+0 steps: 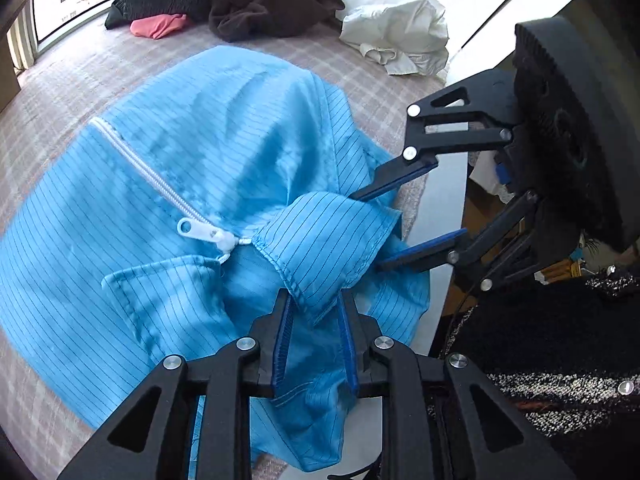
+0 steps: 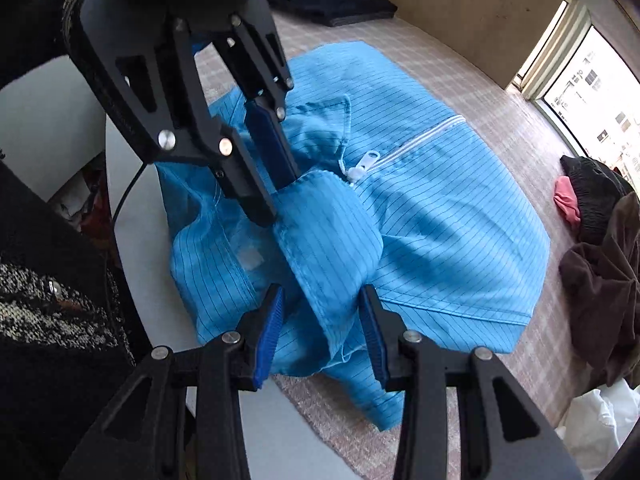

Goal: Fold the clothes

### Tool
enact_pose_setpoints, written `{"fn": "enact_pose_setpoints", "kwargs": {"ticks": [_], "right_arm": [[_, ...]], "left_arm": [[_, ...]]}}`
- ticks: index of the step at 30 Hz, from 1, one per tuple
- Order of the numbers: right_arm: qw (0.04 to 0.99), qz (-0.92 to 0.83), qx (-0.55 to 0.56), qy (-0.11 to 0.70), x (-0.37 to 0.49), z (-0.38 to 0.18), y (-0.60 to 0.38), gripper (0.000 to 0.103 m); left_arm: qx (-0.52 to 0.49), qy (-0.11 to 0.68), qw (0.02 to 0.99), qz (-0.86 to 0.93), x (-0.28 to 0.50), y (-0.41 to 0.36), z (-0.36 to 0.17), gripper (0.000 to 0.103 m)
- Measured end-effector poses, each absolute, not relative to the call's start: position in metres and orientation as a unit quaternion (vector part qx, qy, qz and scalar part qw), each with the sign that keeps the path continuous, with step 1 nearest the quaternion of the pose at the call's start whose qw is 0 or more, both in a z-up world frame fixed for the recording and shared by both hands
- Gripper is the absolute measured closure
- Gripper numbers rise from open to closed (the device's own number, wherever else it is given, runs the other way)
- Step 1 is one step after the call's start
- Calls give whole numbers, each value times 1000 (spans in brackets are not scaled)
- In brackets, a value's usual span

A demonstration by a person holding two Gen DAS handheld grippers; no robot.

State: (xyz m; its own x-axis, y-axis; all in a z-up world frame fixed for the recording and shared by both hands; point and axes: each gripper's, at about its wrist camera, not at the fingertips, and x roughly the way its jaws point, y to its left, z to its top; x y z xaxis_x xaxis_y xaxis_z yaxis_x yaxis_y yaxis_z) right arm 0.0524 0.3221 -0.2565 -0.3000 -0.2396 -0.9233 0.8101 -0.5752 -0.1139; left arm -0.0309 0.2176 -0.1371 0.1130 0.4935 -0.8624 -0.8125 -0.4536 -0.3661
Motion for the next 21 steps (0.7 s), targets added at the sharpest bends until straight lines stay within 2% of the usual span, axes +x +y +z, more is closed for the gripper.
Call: {"fn": "enact_pose_setpoints", "kwargs": {"ticks": [5,7,10,12,14,18,21], "right_arm": [[348,-750,480,294,43,-255,323,65],[349,-746,504,260,29,-258,325,66],[356,-730,564,148,-5,-264,343,87],[371,-719,583,68,-25,-262,359,89],[380,-711,592,15,-42,-260,373,94],[407,-674,610,-90,-66,-261,394,94],[423,-660,614,-95,-68,-261,395,94]], "left_arm": [[-518,144,530,656,-31,223,-116,75],[-515,156,516,666,-35,223,-116,75],[-513,169,477,693,-37,217,-115,75],[-507,172,449,715,-26,205,-112,75],[-508,149,438,727,-11,193,-111,74],[-516,96,404,749,21,206,-122,72],[-524,29,393,755,37,225,-129,72]]}}
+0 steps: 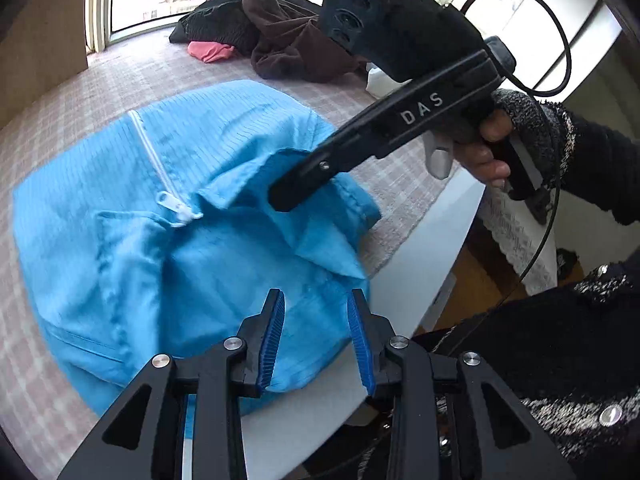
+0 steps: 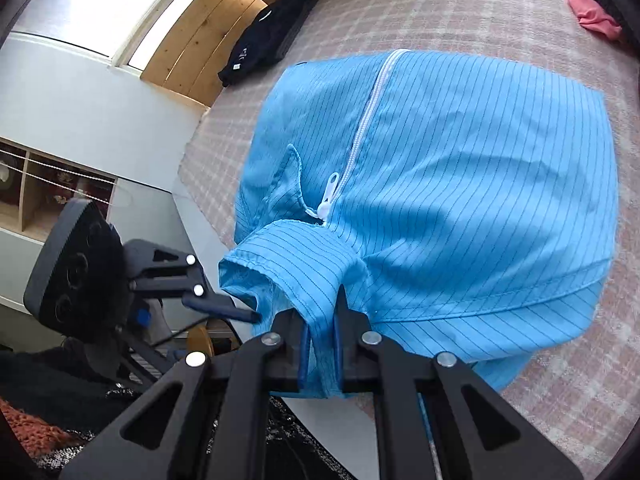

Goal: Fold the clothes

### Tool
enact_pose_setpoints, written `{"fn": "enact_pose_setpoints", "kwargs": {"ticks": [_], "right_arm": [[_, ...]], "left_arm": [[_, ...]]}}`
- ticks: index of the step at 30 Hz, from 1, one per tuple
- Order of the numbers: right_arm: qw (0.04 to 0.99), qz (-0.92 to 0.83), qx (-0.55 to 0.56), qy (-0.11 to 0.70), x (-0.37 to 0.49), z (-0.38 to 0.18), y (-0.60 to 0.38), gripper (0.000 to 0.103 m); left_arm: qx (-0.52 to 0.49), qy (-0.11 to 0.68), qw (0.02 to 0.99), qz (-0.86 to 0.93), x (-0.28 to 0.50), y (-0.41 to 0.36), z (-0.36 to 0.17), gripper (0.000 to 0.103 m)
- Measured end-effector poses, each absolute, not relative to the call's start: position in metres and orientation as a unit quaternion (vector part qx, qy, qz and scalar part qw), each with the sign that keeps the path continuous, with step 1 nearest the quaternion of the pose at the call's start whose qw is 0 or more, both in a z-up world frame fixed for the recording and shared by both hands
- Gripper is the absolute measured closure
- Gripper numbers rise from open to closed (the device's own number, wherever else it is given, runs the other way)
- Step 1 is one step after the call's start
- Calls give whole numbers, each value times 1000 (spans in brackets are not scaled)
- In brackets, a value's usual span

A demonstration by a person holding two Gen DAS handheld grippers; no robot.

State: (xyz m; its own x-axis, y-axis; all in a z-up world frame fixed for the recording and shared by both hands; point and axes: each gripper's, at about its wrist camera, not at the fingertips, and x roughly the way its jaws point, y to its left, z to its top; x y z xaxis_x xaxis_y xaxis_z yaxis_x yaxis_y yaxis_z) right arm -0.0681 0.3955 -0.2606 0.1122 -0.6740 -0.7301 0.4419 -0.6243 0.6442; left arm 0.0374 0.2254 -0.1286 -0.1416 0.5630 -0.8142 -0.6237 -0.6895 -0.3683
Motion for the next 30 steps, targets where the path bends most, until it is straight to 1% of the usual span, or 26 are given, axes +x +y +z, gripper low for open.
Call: {"fn": "enact_pose_setpoints", "kwargs": {"ticks": [2,3,5,7,9,12,13,14,15,16,18,20,21,23,25,28,30], "right_arm": [[435,-657,611,-80,-64,-260,393,94],[439,-652,613,-84,-64,-262,394,94],[448,-641,616,-91,-59,-265,398,94],[454,-638,616,-84,-53,-265,400,94],[459,-639,614,-65,-53,-265,398,93],[460,-656,598,-3,-49,-260,392,93],[461,-665,588,21,-48,-256,389,88],[460,-674,577,45,-47,-252,385,78],[459,-684,562,71,-46,-248,381,73],[460,-693,547,95,-45,-244,375,65],[474,-695,525,129,-45,-239,363,64],[492,-678,527,141,-51,-240,351,65],[498,-670,533,137,-55,-241,348,67],[509,-649,556,107,-65,-244,347,97],[518,-621,588,37,-78,-252,362,97],[510,-569,634,-119,-98,-275,397,97],[503,-538,646,-201,-105,-290,415,97]], "left_arm": [[-525,4,374,765,44,238,-130,70],[-526,-7,360,770,47,242,-130,64],[-535,-21,326,779,48,248,-136,59],[-551,-29,289,782,45,252,-146,66],[-561,-38,271,781,44,250,-156,100],[-556,-76,277,780,48,243,-160,101],[-552,-82,277,782,51,240,-159,101],[-548,-82,273,787,53,239,-157,101],[-543,-82,272,790,56,238,-154,101],[-538,-82,275,793,58,237,-151,101],[-532,-77,272,798,59,236,-145,101],[-531,-69,268,801,59,237,-142,101],[-530,-63,266,803,59,239,-141,101],[-526,-50,267,806,61,241,-138,101],[-521,-37,270,809,64,243,-135,101],[-520,-31,264,811,68,238,-138,101],[-524,-43,258,811,69,233,-143,101]]}}
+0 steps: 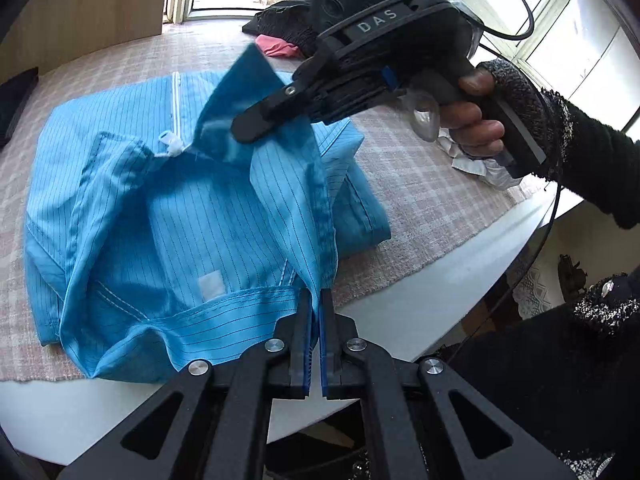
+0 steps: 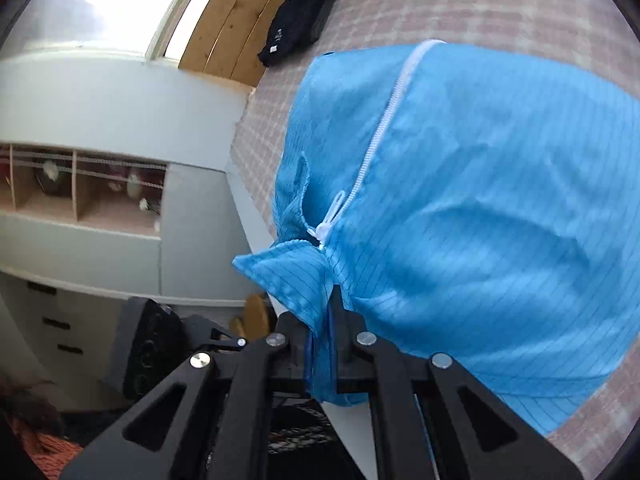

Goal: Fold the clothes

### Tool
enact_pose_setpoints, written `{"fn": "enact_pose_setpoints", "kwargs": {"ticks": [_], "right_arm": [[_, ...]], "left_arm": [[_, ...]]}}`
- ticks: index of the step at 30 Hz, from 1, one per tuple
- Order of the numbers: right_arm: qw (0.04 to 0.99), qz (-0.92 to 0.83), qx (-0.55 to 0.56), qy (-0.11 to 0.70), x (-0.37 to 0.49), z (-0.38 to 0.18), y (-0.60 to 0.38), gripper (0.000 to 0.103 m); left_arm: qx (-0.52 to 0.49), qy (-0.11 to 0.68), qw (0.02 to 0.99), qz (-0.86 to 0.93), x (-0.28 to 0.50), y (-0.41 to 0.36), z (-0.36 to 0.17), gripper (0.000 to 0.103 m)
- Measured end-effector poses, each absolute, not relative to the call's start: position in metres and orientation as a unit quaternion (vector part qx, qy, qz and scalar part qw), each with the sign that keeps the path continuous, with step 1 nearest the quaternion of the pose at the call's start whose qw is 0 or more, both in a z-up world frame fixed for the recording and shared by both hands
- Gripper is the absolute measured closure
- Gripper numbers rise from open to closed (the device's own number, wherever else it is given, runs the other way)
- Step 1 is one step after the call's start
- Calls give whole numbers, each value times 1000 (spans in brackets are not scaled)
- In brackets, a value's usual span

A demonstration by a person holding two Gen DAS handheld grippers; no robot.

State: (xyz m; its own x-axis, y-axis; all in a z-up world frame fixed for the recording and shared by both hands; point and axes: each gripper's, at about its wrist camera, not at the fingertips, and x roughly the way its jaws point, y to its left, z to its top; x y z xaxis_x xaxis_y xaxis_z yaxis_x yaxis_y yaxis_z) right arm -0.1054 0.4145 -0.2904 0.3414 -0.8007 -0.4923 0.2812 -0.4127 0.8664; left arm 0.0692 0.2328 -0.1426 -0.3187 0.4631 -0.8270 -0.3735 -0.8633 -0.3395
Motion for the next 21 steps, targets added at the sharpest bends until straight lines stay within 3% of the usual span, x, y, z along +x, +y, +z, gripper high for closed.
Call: {"fn": "enact_pose_setpoints", "kwargs": {"ticks": [3,7,15,21], "right_arm": [[498,-490,645,-311,-113,-311,433,97],[484,-546,651,-210,-114,-305,418,94],[501,-483,677,-238,-125,-309,401,94],[484,-496,692,-201,-121,-313,414,94]], "left_arm": [[-523,-53,254,812,71,230,-148,101],[-520,-41,264,812,72,237,-144,101],[-527,-3,272,805,74,258,-151,101],[-523,-61,265,808,64,226,-132,82]]}}
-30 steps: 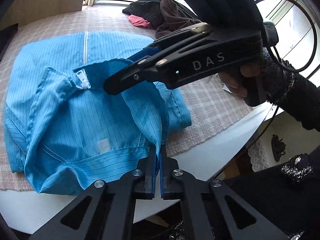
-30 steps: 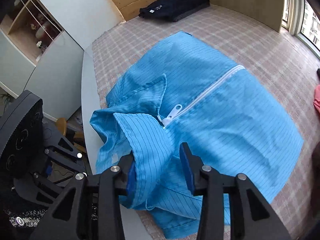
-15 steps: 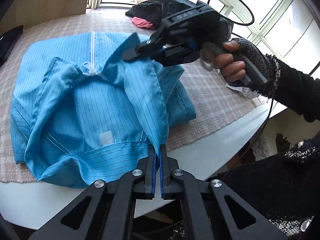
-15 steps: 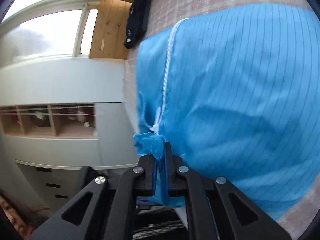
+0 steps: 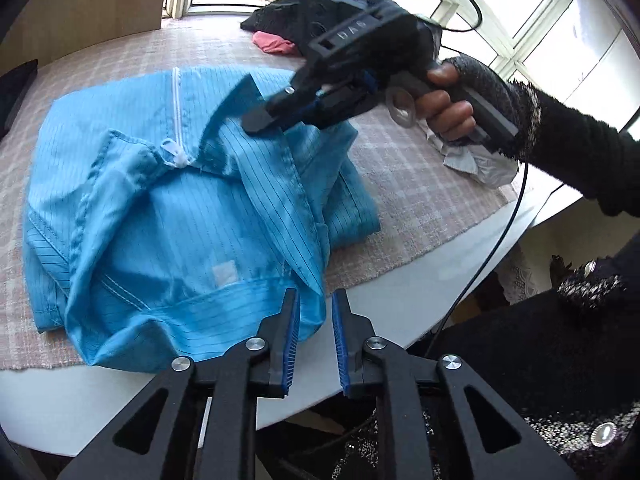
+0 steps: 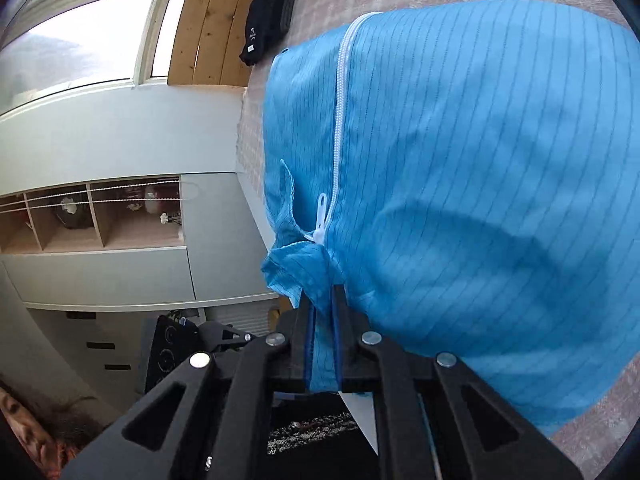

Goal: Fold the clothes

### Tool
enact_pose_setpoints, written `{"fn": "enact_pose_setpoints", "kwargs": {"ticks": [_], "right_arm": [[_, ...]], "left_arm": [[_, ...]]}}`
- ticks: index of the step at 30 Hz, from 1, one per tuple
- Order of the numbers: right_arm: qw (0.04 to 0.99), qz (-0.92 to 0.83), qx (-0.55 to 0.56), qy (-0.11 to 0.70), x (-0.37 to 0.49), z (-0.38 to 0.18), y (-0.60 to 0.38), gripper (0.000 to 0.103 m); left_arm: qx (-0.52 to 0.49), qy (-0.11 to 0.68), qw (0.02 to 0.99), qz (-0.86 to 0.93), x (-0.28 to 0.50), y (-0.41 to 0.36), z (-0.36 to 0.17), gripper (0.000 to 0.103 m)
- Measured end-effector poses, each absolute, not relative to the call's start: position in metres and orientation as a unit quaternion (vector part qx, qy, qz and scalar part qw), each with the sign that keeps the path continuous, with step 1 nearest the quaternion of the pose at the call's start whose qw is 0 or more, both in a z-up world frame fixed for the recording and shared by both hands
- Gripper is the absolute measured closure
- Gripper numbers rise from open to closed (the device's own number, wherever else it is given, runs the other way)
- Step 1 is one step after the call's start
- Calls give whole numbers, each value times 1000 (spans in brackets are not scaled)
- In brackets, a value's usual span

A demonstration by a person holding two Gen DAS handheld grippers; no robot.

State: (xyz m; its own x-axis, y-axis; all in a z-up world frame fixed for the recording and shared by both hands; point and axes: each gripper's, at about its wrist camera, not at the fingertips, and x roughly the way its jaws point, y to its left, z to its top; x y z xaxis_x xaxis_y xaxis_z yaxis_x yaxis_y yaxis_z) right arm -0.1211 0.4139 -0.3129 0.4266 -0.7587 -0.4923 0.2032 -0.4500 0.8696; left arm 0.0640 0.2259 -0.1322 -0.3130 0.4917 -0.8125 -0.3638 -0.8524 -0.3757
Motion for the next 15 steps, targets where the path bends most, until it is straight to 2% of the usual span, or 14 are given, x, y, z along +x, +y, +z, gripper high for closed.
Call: {"fn": "enact_pose_setpoints", "kwargs": {"ticks": [4,6,7,8,9,10,12,13,14,15], "right_arm": [[477,-530,688,-132,-122,-303,412,94],[483,-542,677,-119,-123,-290,407,85],[484,-552,670,-111,-123,-283,405,73],[485,-563,661,-100,-124,-277,402,64],[489,-573,652,-90,-125,-272,398,64],[494,-573,647,-90,-126,-271,394,64],[491,-577,650,-59,-125,-275,386,70],[483,-584,652,-31,-123,-277,384,88],[471,-595,651,3,-121,-279,384,95],[458,-606,649,37,-119,-281,384,95]], "left_arm": [[-525,-107,261,803,29,223,-134,68],[-538,-115,259,794,12,230,-145,65],[-548,-105,254,790,6,237,-152,66],[-555,-88,245,790,3,244,-158,76],[-555,-73,243,792,4,250,-160,94],[-549,-62,250,795,7,255,-157,95],[-538,-43,265,799,14,264,-150,94],[-537,-38,272,798,17,264,-146,93],[-535,-32,278,797,21,264,-142,85],[-534,-26,285,796,24,263,-138,80]]}}
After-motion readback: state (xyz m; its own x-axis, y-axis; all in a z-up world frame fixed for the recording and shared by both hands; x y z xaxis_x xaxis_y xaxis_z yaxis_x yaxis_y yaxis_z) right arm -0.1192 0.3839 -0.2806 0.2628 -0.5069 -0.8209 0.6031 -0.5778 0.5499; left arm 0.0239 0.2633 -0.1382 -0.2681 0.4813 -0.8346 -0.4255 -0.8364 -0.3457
